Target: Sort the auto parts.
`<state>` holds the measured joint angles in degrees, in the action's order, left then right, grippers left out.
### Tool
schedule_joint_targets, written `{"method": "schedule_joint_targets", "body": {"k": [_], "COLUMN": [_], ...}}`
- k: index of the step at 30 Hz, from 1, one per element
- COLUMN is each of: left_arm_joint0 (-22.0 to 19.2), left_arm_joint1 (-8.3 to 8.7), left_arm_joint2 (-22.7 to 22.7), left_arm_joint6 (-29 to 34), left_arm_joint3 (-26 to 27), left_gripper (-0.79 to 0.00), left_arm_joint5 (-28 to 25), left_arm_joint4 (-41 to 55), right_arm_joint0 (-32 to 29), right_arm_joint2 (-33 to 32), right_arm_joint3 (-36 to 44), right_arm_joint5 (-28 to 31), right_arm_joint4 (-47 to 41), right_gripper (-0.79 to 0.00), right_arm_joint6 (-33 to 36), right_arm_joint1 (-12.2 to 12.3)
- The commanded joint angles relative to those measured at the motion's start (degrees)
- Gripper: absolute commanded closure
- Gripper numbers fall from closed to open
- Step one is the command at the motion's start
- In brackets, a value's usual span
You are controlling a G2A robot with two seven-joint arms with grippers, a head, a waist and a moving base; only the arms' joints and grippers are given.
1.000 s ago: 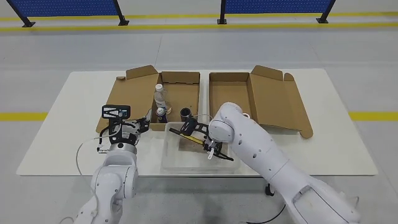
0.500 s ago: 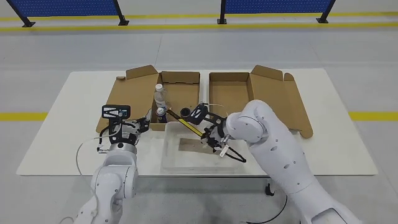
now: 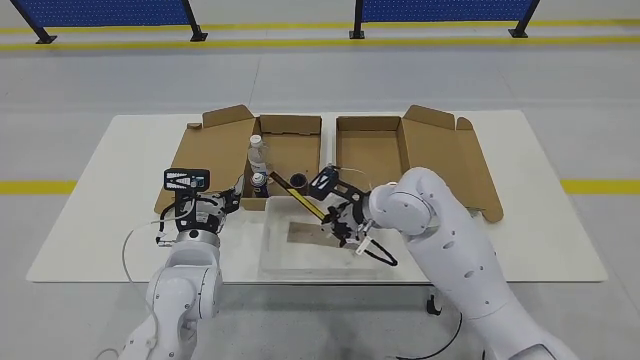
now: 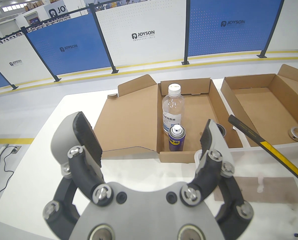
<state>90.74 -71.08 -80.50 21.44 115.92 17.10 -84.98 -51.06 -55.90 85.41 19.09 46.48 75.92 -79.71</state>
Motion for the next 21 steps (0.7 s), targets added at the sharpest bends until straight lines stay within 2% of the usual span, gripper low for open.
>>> {"method": "schedule_joint_targets", "body": {"k": [1,6,15,21], "left_arm_joint0": [0.0,0.0,0.0,0.0], "left_arm_joint1": [0.00,0.00,0.00,0.00], "left_arm_joint2": [0.0,0.0,0.0,0.0], "left_arm_joint6": [0.0,0.0,0.0,0.0], "left_arm_joint3": [0.0,0.0,0.0,0.0], "left_gripper": [-0.785,-0.785,-0.785,-0.785], "left_arm_joint5": [0.0,0.0,0.0,0.0], "left_arm_joint4": [0.0,0.0,0.0,0.0], "right_arm_joint0": [0.1,0.7,3.0,5.8], "right_arm_joint2": [0.1,-1.3,-6.8,-9.2], "right_arm_joint3": [-0.1,-0.1,-0.4,-5.0], "right_arm_joint5": [-0.4,-3.9,-17.7,-28.2], "right_arm_joint4": [-0.1,0.7,1.5,0.7], "right_gripper": [0.000,0.000,0.000,0.000], "right_arm_joint6": [-0.3,-2.4,-7.2,-10.6], "right_arm_joint1": [0.1,0.4,0.8,0.6]}}
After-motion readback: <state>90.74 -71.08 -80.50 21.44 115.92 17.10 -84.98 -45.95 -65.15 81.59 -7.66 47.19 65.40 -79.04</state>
